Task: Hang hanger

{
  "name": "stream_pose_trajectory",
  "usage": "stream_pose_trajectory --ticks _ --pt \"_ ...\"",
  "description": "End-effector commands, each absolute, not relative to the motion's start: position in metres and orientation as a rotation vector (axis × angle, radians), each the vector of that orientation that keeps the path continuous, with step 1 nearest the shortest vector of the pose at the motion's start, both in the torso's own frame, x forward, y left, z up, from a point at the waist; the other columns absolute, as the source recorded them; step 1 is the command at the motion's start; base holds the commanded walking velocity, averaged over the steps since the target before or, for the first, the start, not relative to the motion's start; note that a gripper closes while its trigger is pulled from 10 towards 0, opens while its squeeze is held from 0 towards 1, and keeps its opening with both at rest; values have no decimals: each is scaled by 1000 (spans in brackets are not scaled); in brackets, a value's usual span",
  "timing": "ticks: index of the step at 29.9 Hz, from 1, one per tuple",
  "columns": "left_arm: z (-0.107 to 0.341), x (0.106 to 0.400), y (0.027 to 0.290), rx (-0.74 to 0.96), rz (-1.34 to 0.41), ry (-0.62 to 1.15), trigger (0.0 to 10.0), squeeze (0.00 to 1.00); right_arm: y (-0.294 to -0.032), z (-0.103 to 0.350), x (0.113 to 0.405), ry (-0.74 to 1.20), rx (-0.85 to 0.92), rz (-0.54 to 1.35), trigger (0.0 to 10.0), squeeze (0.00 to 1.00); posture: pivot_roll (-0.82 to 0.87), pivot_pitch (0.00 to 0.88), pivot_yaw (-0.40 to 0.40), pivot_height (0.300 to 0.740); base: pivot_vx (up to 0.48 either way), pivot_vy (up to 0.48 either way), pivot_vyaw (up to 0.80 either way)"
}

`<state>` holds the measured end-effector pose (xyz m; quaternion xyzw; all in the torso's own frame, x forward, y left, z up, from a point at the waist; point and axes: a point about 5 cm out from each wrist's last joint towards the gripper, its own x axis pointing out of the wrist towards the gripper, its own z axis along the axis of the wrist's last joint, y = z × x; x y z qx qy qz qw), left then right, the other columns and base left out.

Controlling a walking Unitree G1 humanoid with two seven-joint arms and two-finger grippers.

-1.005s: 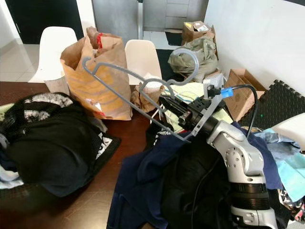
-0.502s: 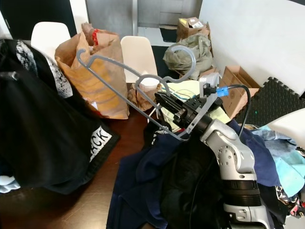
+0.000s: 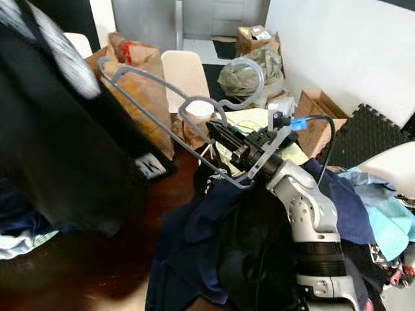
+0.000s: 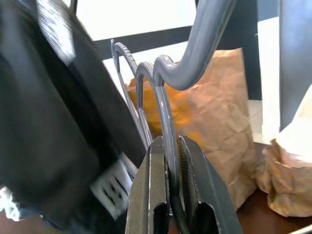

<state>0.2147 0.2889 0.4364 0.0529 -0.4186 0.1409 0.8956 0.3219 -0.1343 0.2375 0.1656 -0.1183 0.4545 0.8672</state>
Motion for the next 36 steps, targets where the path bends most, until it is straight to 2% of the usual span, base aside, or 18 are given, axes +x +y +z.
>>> stream_pose_trajectory --ticks 1,3,5,6,7,11,14,15,16,17,18,21,22,23,24,25,29,36 --pt "443 203 292 142 376 -923 4235 0 -134 237 323 -249 341 952 10000 0 34 0 -52 740 0 0 0" --pt "437 198 291 135 530 -915 4314 0 -136 236 324 -249 342 949 10000 0 50 0 -49 740 0 0 0" --pt "432 199 288 111 561 -895 4314 0 -136 236 324 -250 343 948 10000 0 50 0 -49 740 0 0 0" --pt "393 216 282 5 582 -741 4549 0 -135 236 325 -251 343 950 10000 0 52 0 -47 740 0 0 0" --pt "393 216 282 5 582 -741 4549 0 -135 236 325 -251 343 950 10000 0 52 0 -47 740 0 0 0" --pt "316 243 260 -244 506 -464 4510 0 -132 235 324 -245 344 963 10000 0 66 0 -52 740 0 0 0" --pt "303 246 255 -284 498 -414 4510 0 -131 235 324 -243 344 965 10000 0 66 0 -53 740 0 0 0" --pt "285 251 247 -325 472 -347 4980 0 -130 234 324 -240 343 970 10000 0 69 0 -51 740 0 0 0" --pt "270 256 240 -358 445 -293 6314 0 -128 233 324 -238 343 974 10000 0 69 0 -52 740 0 0 0" --pt "270 256 240 -358 445 -293 6314 0 -128 233 324 -238 343 974 10000 0 69 0 -52 740 0 0 0" --pt "253 260 231 -395 414 -225 8118 0 -127 233 323 -236 341 980 10000 0 69 0 -51 740 0 0 0" --pt "253 260 231 -395 414 -225 8118 0 -127 233 323 -236 341 980 10000 0 69 0 -51 740 0 0 0" --pt "250 260 228 -402 410 -206 9294 0 -126 232 323 -235 341 982 10000 0 69 0 -51 740 0 0 0" --pt "250 260 228 -402 410 -206 9294 0 -126 232 323 -235 341 982 10000 0 69 0 -51 740 0 0 0" --pt "248 260 223 -402 375 -183 10000 0 -126 232 323 -233 338 983 10000 0 69 0 -50 740 0 0 0" --pt "251 259 219 -371 324 -174 10000 1000 -126 231 322 -232 337 984 10000 0 70 0 -50 740 0 0 0" --pt "253 258 216 -348 279 -164 10000 1000 -127 231 322 -231 335 985 10000 0 70 0 -50 740 0 0 0" --pt "281 249 217 -165 150 -237 10000 1000 -128 230 321 -226 331 987 10000 0 68 0 -59 740 0 0 0"
